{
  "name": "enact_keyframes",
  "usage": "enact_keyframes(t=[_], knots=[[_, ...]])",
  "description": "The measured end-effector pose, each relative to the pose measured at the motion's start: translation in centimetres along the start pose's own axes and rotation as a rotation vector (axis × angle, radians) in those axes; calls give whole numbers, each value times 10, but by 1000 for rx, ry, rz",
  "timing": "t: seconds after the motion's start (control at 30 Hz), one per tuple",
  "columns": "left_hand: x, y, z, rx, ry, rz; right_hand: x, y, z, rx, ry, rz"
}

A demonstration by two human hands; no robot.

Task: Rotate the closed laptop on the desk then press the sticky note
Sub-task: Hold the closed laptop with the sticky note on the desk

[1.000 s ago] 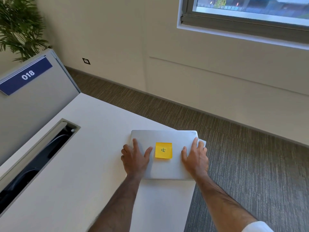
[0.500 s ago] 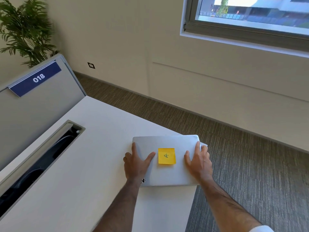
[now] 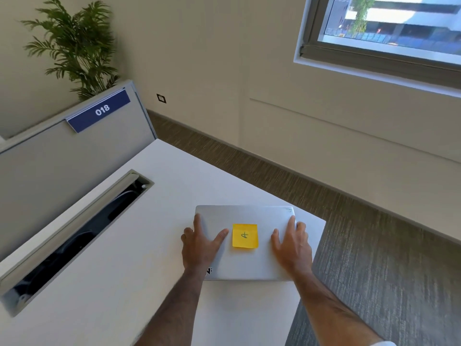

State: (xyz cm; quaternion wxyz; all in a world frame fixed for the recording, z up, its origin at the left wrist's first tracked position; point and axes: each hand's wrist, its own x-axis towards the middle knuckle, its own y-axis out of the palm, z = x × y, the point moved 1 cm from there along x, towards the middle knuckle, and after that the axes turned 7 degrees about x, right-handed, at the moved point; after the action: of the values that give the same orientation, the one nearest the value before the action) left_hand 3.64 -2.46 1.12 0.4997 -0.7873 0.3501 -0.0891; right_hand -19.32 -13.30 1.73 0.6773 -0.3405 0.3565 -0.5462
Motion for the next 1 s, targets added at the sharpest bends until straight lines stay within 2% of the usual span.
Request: enact_keyframes(t=[0.37, 1.0], knots=[[-14, -53, 72, 10, -58, -60, -45, 34, 56, 30, -87, 49], [-115, -152, 274, -39, -353, -168, -199, 140, 164, 14, -344, 218]])
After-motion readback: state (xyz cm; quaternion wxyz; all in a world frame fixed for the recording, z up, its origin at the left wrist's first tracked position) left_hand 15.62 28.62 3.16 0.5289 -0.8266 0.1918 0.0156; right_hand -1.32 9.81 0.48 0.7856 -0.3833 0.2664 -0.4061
